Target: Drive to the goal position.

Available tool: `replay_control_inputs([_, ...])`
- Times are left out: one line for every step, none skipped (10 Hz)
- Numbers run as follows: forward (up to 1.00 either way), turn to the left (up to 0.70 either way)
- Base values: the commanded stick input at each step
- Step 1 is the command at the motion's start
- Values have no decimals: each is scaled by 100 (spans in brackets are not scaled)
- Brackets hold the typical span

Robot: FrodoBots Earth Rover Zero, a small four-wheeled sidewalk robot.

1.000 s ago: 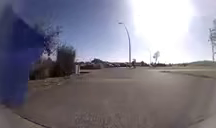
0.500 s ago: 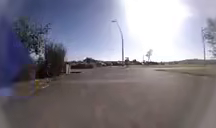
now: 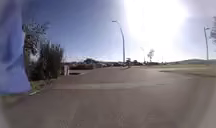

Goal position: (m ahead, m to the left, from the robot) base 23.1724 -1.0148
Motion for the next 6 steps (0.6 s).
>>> replay_control_inputs([100, 0])
replay_control_inputs([100, 0])
replay_control_inputs([100, 0])
replay_control_inputs([100, 0])
replay_control_inputs([100, 0])
replay_control_inputs([100, 0])
